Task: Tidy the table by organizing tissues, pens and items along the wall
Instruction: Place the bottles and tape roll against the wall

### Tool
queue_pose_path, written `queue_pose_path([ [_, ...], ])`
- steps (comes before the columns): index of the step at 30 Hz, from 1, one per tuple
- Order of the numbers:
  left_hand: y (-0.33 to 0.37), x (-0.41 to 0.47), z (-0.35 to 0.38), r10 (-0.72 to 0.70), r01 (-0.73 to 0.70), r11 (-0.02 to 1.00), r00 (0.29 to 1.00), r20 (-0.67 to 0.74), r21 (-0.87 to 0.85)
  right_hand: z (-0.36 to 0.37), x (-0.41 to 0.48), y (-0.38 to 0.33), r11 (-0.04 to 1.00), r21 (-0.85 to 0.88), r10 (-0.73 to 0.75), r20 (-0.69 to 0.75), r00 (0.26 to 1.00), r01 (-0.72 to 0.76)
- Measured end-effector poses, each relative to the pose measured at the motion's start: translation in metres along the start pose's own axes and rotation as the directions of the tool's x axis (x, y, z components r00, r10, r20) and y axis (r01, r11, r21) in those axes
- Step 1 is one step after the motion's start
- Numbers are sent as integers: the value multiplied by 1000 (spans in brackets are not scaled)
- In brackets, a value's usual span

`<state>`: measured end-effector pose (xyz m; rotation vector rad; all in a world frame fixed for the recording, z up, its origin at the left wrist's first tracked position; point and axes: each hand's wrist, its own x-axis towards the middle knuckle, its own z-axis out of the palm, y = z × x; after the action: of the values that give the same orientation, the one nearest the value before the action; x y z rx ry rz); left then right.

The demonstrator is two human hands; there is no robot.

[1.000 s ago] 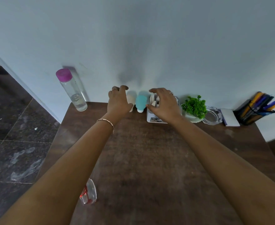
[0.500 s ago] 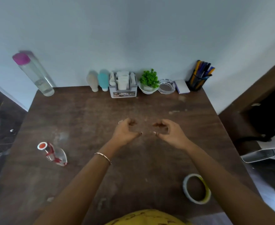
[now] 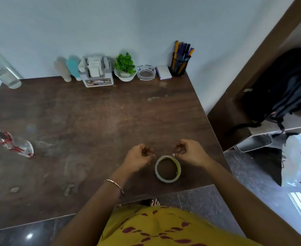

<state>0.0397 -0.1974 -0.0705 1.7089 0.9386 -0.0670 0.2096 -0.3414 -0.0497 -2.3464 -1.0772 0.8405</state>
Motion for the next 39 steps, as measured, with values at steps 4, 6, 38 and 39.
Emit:
queue_pose_path([
  [4,2,-11,19,-33,34,999,999,34,-19,7,-9,8,1000,-22,22,64,998,-21],
  [6,1,-14,24,-53,53,999,998,23,-14,14,-13,9,999,-36,13,68,998,-11],
  [38,-113,-90,-280,-239,31,970,291,-926,-240,108,119,-261,923,-7,-384,36,923,385],
  [39,-113,-87,-292,-227,38,973,327,-917,-227,113,125,-272,924,-19,-381,28,924,382],
])
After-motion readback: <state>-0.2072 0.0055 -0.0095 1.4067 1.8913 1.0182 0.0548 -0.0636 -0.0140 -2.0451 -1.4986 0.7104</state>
